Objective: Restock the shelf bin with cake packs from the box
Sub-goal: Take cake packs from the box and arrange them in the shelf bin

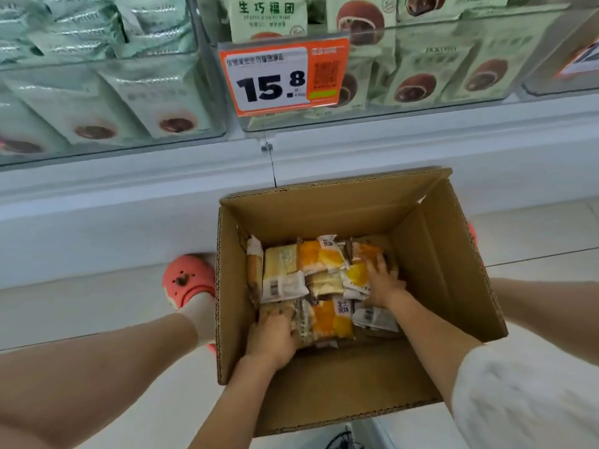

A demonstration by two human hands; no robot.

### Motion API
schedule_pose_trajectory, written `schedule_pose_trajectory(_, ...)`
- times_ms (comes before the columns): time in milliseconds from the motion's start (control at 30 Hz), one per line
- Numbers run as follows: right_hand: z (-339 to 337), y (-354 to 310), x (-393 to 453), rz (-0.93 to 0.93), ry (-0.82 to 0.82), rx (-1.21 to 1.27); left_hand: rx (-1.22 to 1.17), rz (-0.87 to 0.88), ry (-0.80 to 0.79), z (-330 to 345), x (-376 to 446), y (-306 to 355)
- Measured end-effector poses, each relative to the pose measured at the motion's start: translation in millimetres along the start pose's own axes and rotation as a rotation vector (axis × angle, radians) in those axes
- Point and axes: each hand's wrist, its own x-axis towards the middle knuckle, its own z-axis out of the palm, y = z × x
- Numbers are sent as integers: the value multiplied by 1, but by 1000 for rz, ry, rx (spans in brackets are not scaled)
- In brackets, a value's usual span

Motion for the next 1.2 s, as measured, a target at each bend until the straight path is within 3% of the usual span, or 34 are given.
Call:
schedule_pose_trajectory(133,11,1,16,-68,-7,99,-61,-19,10,3,4,1)
schedule_pose_trajectory(367,25,5,0,-75,139,209,-237,-59,38,1,8,0)
schedule_pose_trajectory(533,-5,2,-44,-211,132,435,-840,-210,22,-10,6,14)
schedule_pose_trajectory(700,-41,-21,-109,-616,8,727,-1685,-423,-295,-37,-4,21)
schedule_pose_trajectory(800,-47,-27,-131,-812,-41,509,-1842,-380,-259,-51,-10,22)
schedule_pose_trajectory(900,-49,-22,-138,-705,146,239,-1782,-350,-174,-53,-15,23)
schedule_pose_trajectory(933,-50,-21,-144,-651,199,350,-1764,-336,-136,-54,-15,22)
schedule_pose_trajectory(1000,-50,-19,-153,-476,272,902,-1767,-243,-70,-57,-17,22)
schedule_pose_trajectory(1067,-52,-20,-157,-178,102,1462,-1800,-120,-28,-61,-20,25)
schedule_pose_trajectory(1100,-53,-23,-157,-82,-20,1618,-1807,-81,-4,-64,-21,28)
schedule_pose_trajectory(1167,-52,-29,-156,-33,-89,1620,-1751,-65,63,-66,-23,34)
schedule_pose_trajectory(1200,-50,-30,-152,-37,-12,1558,-1701,-68,103,-65,-24,37)
